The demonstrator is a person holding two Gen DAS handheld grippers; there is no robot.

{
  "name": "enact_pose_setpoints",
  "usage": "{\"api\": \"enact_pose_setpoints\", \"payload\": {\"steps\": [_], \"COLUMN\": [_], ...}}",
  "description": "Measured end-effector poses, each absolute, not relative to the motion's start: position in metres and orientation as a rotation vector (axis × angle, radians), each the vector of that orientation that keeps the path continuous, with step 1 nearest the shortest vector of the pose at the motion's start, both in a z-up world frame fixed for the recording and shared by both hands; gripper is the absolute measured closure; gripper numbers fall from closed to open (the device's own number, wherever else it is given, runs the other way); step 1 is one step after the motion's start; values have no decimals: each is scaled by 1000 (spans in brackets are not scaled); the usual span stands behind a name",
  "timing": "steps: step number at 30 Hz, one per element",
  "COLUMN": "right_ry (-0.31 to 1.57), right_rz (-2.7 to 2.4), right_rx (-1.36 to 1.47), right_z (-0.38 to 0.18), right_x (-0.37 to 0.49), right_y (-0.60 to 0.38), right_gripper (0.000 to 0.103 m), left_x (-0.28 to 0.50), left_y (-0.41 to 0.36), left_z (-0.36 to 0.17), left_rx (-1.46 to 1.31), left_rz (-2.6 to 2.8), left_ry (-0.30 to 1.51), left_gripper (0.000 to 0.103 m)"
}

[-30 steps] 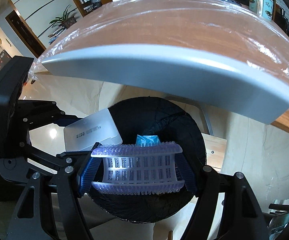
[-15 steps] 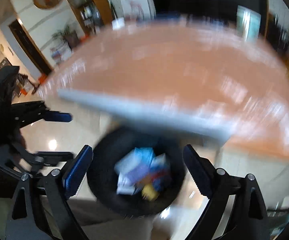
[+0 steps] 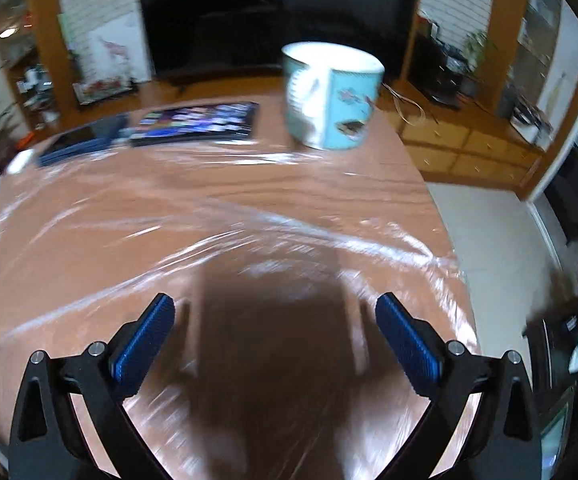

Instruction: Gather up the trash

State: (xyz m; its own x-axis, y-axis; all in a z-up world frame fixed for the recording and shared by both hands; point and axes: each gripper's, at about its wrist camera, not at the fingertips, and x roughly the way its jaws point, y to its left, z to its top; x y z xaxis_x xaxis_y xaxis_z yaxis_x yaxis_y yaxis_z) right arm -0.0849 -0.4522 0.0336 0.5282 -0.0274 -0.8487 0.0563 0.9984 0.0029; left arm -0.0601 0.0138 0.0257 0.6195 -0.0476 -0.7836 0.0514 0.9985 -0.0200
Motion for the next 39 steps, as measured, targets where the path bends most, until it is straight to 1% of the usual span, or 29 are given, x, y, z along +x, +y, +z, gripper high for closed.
{"api": "enact_pose_setpoints", "payload": {"steps": [4, 12, 39], "right_ry": [1003, 990, 990], "right_rz": [-84, -99, -99], "right_rx": [34, 66, 66], "right_z": [22, 19, 19], "right_x": [-66, -47, -46], "right_y": [-464, -474, -475], "right_gripper": [4, 4, 4], "left_x": [-35, -15, -13], "left_y": [27, 31, 29], "left_z": [6, -2, -4], "left_rx": [-2, -4, -7], "left_rz": [7, 32, 31], "left_ry": [936, 961, 964], "left_gripper": [2, 2, 1]}}
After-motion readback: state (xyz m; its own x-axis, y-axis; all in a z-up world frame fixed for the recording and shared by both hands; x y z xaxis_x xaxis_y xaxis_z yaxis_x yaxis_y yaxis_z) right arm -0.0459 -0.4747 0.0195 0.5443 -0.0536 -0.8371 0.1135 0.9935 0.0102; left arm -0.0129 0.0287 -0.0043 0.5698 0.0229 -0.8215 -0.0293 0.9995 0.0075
